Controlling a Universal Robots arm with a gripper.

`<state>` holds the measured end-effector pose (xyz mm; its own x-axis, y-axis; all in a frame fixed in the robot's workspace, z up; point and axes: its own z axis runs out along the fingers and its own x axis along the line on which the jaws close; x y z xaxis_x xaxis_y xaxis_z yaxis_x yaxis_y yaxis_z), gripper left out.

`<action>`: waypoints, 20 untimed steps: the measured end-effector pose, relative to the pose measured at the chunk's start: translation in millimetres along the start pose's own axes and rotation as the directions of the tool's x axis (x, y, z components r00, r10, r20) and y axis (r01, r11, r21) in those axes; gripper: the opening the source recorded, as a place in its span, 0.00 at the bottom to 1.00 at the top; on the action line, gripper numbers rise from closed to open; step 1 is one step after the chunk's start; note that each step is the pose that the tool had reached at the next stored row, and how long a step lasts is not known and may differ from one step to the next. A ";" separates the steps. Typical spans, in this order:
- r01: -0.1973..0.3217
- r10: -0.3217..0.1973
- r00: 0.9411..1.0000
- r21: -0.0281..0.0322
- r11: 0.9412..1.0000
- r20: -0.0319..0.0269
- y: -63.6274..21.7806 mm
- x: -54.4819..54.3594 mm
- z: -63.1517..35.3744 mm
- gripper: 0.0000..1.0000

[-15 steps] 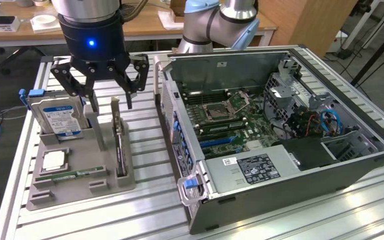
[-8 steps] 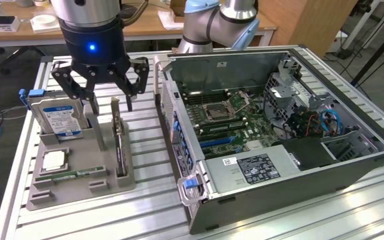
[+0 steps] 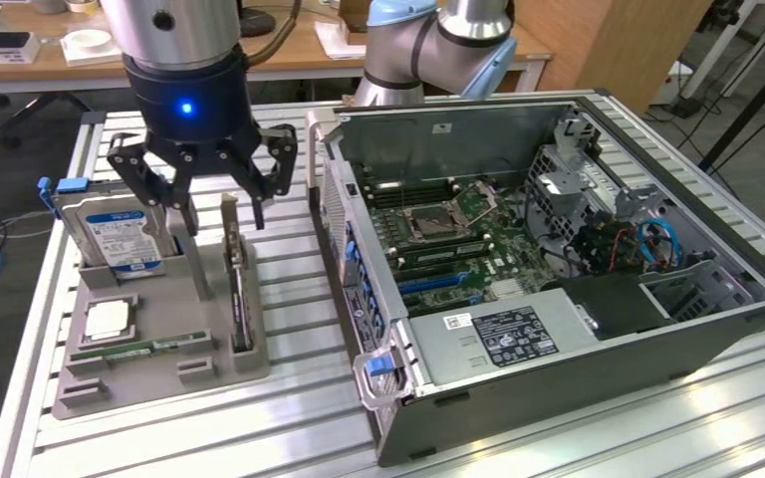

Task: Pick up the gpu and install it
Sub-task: 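Pick up the gpu and move the gpu toward the slot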

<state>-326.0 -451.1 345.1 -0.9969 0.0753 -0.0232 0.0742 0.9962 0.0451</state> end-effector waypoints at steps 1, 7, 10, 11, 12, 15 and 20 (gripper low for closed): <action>0.000 0.000 1.000 0.000 1.000 0.000 -0.1 0.1 1.7 0.65; 0.000 0.000 1.000 0.000 1.000 0.000 -0.5 0.3 9.7 0.65; 0.000 0.000 1.000 0.000 1.000 0.000 -0.6 0.4 13.1 0.65; 0.000 0.000 1.000 0.000 1.000 0.000 -0.6 0.4 14.1 0.65; 0.000 0.000 1.000 0.000 1.000 0.000 -0.7 0.5 15.1 0.65; 0.000 0.000 1.000 0.000 1.000 0.000 -0.8 0.5 18.2 0.65; 0.000 0.000 1.000 0.000 1.000 0.000 -1.1 0.7 23.3 0.65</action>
<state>-326.1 -451.1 321.7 -0.9969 0.0753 -0.0233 0.0742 0.9962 0.0451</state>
